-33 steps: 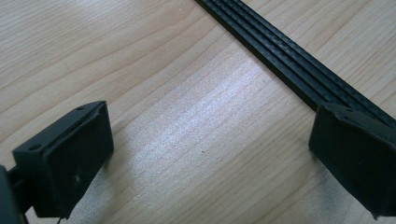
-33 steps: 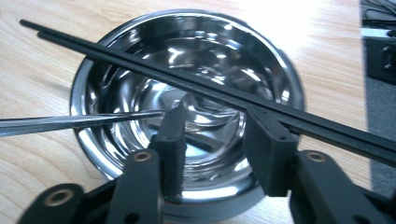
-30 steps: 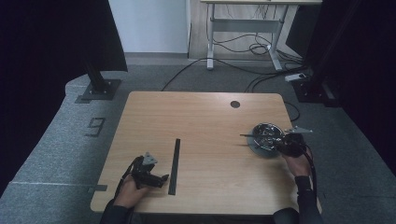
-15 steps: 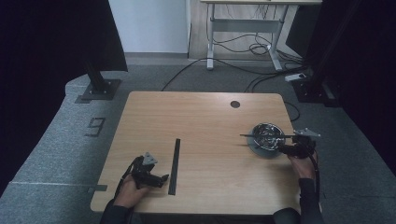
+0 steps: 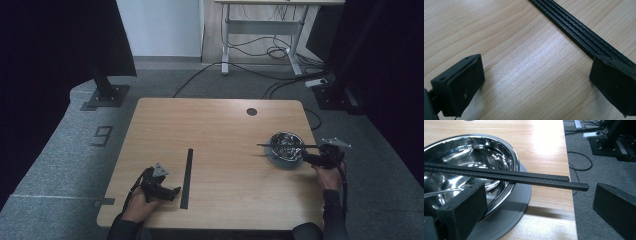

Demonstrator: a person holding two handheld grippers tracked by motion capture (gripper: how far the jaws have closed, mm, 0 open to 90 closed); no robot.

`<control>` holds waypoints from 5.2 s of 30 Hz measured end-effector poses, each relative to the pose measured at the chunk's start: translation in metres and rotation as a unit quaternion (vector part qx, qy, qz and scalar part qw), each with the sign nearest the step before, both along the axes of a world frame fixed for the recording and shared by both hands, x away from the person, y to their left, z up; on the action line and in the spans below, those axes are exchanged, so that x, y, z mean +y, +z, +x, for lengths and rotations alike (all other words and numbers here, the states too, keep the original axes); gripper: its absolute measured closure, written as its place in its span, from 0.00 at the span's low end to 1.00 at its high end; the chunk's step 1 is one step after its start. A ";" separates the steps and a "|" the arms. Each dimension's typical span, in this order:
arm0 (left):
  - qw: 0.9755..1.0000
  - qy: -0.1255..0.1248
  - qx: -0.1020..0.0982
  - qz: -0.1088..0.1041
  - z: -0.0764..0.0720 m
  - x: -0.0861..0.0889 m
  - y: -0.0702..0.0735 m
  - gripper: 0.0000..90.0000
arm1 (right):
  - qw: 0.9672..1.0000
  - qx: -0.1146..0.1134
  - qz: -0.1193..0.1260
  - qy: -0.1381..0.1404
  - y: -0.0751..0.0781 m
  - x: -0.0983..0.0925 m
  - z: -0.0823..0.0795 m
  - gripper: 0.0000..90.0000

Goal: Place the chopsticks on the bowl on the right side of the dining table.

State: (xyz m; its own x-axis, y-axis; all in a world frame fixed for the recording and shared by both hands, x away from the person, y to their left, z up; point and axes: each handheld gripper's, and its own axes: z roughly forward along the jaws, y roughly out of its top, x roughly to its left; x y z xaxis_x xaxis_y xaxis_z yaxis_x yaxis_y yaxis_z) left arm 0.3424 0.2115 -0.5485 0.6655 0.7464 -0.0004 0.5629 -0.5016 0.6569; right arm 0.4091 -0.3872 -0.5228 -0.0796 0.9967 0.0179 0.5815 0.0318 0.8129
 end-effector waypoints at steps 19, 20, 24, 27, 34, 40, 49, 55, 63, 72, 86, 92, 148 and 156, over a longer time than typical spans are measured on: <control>1.000 0.000 0.000 0.000 0.000 0.000 0.000 0.00 | 0.999 -0.007 0.036 0.019 -0.010 -0.010 0.009 0.00; 1.000 0.000 0.000 0.000 0.000 0.000 0.000 0.00 | 0.999 -0.007 0.036 0.020 -0.010 -0.009 0.009 0.00; 1.000 0.000 0.000 0.000 0.000 0.000 0.000 0.00 | 0.999 -0.006 0.032 0.022 -0.009 -0.008 0.008 0.00; 1.000 0.000 0.000 0.000 0.000 0.000 0.000 0.00 | 0.999 -0.005 0.030 0.025 -0.009 -0.007 0.008 0.00; 1.000 0.000 0.000 0.000 0.000 0.000 0.000 0.00 | 0.999 -0.003 0.026 0.034 -0.010 -0.004 0.008 0.00; 1.000 0.000 0.000 0.000 0.000 0.000 0.000 0.00 | 0.999 -0.001 0.021 0.040 -0.010 -0.001 0.008 0.00; 1.000 0.000 0.000 0.000 0.000 0.000 0.000 0.00 | 0.999 0.001 0.017 0.049 -0.010 0.002 0.009 0.00; 1.000 0.000 0.000 0.000 0.000 0.000 0.000 0.00 | 0.999 0.004 0.015 0.051 -0.010 0.004 0.009 0.00; 1.000 0.000 0.000 0.000 0.000 0.000 0.000 0.00 | 0.999 0.002 0.009 0.050 -0.010 0.004 0.009 0.00; 1.000 0.000 0.000 0.000 0.000 0.000 0.000 0.00 | 0.999 0.001 0.012 0.052 -0.008 0.004 0.008 0.01; 1.000 0.000 0.000 0.000 0.000 0.000 0.000 0.00 | 0.999 0.000 0.009 0.052 -0.007 0.004 0.007 0.01; 1.000 0.000 0.000 0.000 0.000 0.000 0.000 0.00 | 0.998 0.006 -0.013 0.055 -0.001 0.006 0.003 0.00; 1.000 0.000 0.000 0.000 0.000 0.000 0.000 0.00 | 0.985 0.042 -0.055 0.157 0.040 0.051 -0.095 0.00; 1.000 -0.001 0.000 0.001 0.000 0.000 0.000 0.00 | 0.980 0.045 -0.051 0.189 0.045 0.075 -0.101 0.00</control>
State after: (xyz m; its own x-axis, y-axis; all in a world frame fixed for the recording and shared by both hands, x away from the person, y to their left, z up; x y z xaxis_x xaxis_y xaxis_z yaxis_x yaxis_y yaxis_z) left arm 0.3424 0.2119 -0.5483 0.6674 0.7447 0.0009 0.5621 -0.5045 0.6553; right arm 0.3078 -0.3126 -0.4782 -0.4461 0.8932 -0.0571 0.5820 0.3379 0.7396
